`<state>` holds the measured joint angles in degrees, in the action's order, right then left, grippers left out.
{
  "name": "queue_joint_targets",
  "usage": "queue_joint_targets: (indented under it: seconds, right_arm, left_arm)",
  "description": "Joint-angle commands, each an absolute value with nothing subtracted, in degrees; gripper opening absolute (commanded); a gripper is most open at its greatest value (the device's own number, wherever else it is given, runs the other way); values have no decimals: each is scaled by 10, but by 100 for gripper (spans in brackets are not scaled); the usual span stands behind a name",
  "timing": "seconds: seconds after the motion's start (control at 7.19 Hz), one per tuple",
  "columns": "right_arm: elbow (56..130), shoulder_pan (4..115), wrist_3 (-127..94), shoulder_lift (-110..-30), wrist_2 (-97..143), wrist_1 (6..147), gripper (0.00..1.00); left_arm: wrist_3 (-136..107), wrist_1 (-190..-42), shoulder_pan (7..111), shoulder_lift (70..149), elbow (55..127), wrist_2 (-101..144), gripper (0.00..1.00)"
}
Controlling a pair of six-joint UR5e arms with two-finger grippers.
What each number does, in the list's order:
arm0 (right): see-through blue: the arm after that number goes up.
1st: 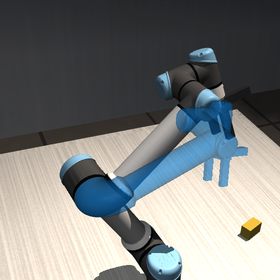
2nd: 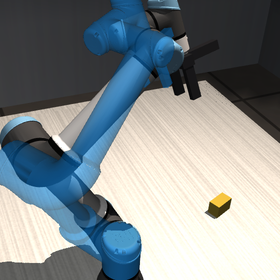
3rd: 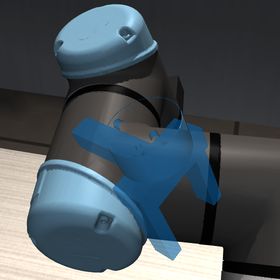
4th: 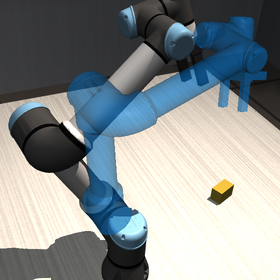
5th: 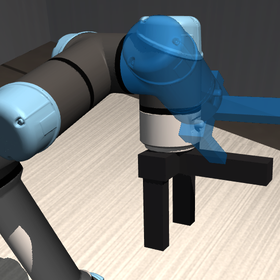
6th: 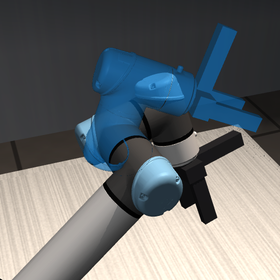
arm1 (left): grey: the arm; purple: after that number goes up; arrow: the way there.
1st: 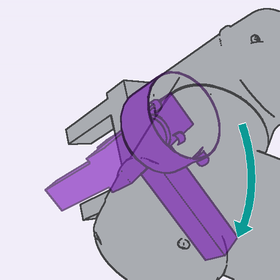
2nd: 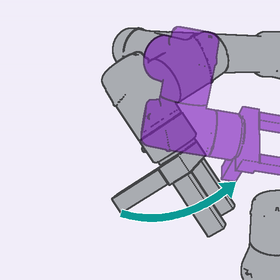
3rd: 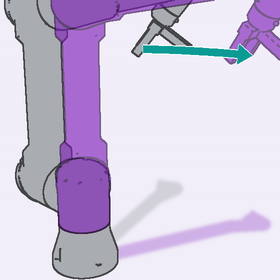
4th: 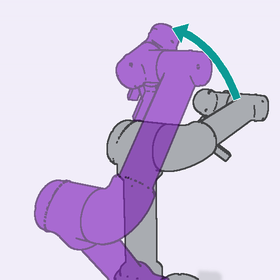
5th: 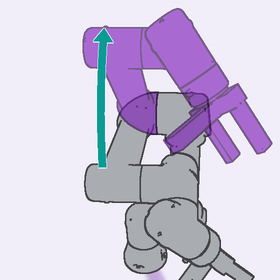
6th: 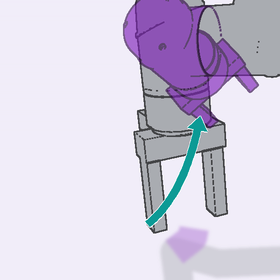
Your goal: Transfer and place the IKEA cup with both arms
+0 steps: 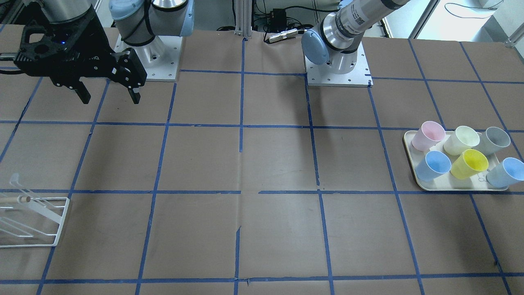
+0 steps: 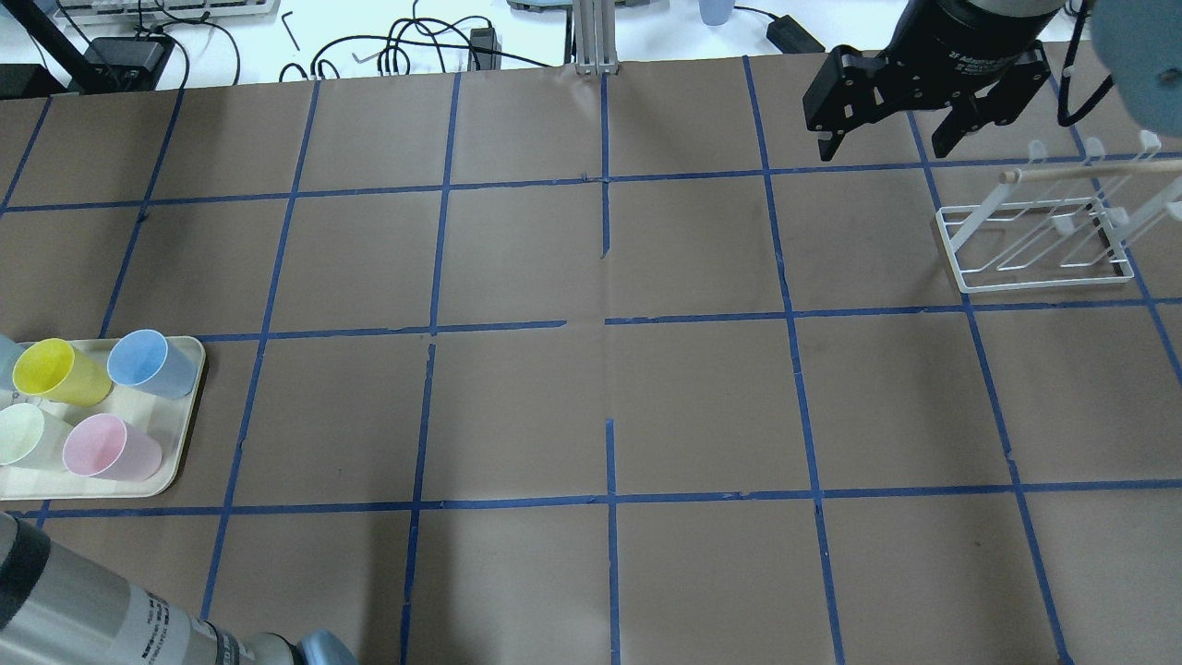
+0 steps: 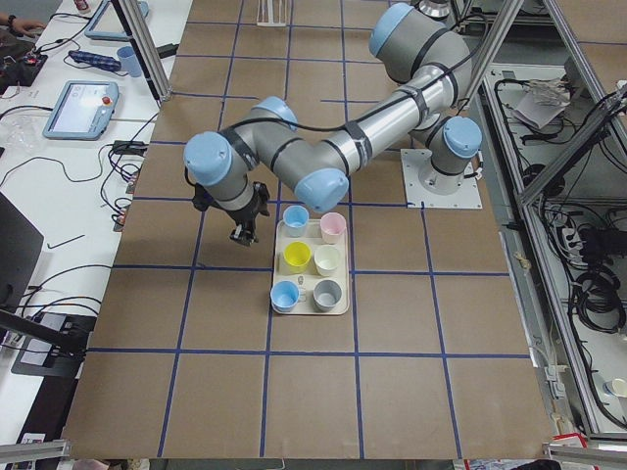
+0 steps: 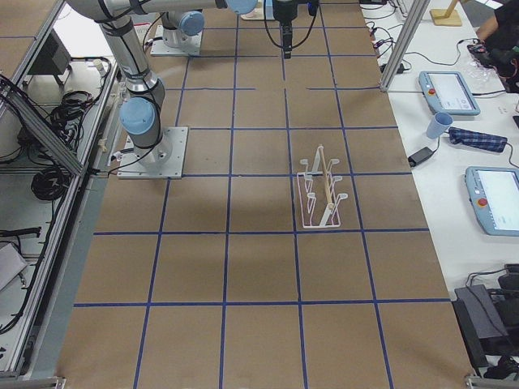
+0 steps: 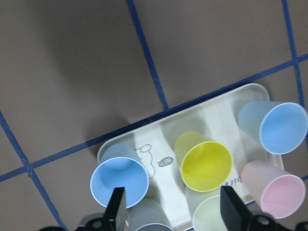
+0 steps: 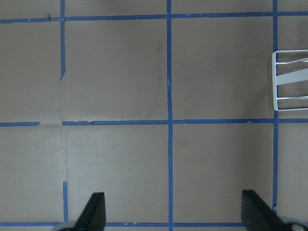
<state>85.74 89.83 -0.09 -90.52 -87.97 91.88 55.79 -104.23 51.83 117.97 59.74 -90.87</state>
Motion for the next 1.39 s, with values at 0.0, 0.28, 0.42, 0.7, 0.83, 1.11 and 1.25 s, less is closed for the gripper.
queue_joint_targets:
  seconds: [0.0, 0.28, 0.42, 0.7, 0.83, 1.11, 1.25]
  right_arm:
    - [856, 898, -1, -904, -879, 917, 100]
    - [856, 898, -1, -904, -880, 918, 100]
    - [856, 898, -1, -904, -879, 918, 100]
    - [857, 898, -1, -904, -879, 918, 100]
    - [857, 898, -1, -904, -880, 918, 100]
    - [857, 898, -1, -904, -880, 918, 100]
    - [856, 898, -1, -904, -879, 918, 100]
  left_arm:
    - [395, -1066, 656, 1106, 638, -912, 74]
    - [309, -1066, 708, 1013, 730, -905, 74]
    - [286, -1058, 733, 965, 790, -904, 74]
    - [183, -988, 814, 911, 868, -909, 88]
    - [87, -948, 849, 897, 889, -904, 99]
    - [-19, -880, 908, 891, 922, -911, 100]
    - [-29, -878, 916, 889, 925, -909, 100]
